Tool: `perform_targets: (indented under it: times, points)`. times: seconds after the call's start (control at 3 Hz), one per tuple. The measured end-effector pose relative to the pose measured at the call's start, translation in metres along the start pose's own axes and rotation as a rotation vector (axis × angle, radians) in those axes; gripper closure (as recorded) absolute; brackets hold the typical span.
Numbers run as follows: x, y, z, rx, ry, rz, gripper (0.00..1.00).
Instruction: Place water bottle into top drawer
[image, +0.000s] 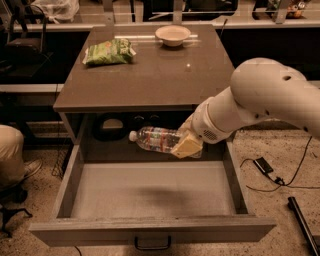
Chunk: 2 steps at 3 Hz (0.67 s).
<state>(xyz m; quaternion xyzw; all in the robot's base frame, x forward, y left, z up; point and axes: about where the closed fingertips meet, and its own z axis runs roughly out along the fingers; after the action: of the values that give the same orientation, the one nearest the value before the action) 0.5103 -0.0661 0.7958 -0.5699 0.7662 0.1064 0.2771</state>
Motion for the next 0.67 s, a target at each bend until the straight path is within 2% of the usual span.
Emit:
perform_targets:
  times: [0.33,0.67]
  points:
    - [-0.014,0.021,0.045,-0.071,-0.058,-0.002,1.00]
    - [-0.022,0.036,0.093,-0.091,-0.083,0.018,1.00]
